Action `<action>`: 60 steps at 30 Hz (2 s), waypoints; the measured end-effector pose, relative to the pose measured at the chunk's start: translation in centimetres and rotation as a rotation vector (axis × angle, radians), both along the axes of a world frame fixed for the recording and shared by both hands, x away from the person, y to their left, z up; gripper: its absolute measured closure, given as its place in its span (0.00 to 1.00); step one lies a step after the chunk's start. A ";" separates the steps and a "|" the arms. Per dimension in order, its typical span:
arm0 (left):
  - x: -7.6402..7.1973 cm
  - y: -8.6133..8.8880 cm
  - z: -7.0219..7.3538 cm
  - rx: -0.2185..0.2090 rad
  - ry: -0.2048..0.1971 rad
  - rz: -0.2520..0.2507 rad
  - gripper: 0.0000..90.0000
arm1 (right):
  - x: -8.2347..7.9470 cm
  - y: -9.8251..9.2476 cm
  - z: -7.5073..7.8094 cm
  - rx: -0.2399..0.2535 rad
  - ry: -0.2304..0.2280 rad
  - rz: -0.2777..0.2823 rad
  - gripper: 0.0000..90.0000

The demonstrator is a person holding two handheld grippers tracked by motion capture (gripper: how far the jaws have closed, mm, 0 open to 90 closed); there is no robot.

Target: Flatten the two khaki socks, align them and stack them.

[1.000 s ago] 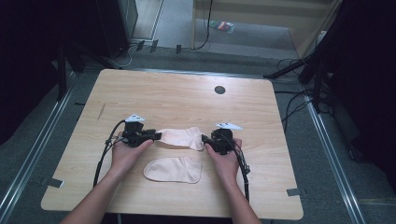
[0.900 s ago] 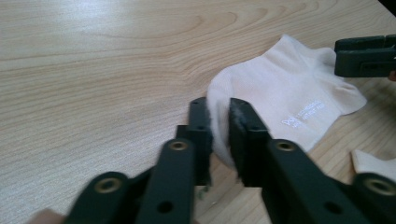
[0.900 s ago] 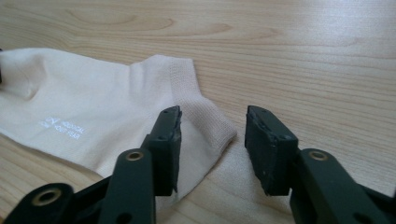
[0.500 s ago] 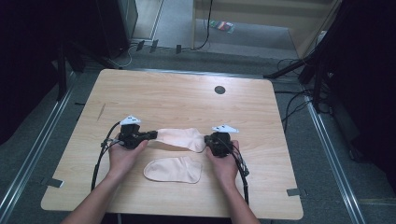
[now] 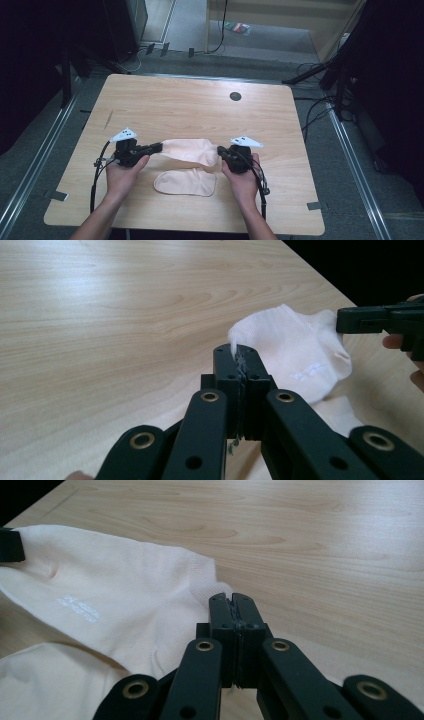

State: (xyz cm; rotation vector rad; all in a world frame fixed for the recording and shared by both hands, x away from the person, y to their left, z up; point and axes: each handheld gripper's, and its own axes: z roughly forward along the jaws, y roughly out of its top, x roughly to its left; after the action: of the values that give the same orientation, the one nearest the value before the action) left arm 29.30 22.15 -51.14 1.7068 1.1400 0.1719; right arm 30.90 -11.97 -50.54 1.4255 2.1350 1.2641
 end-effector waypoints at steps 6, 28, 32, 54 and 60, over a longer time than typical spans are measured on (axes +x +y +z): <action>-2.2 0.3 0.3 0.005 -0.011 -0.024 1.00 | -2.1 -0.5 0.0 0.028 0.001 0.020 1.00; -6.9 -1.0 -3.1 0.147 0.076 -0.065 1.00 | -6.1 -0.5 -2.2 -0.030 0.014 0.088 1.00; -6.8 -1.4 -3.5 0.182 0.086 -0.072 1.00 | -6.5 -0.5 -2.8 -0.031 0.049 0.096 1.00; -6.9 -0.9 -3.6 0.198 0.079 -0.062 0.99 | -7.1 -0.5 -3.5 -0.051 0.044 0.101 0.99; -7.1 -0.7 -2.7 0.153 0.020 0.002 0.59 | -7.2 -0.7 -3.2 0.009 0.008 0.073 0.72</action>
State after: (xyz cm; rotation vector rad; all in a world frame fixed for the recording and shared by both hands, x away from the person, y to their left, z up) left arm 22.16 21.40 -53.88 1.8458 1.1683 0.2491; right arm 23.73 -12.66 -53.79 1.3695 2.2080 1.2971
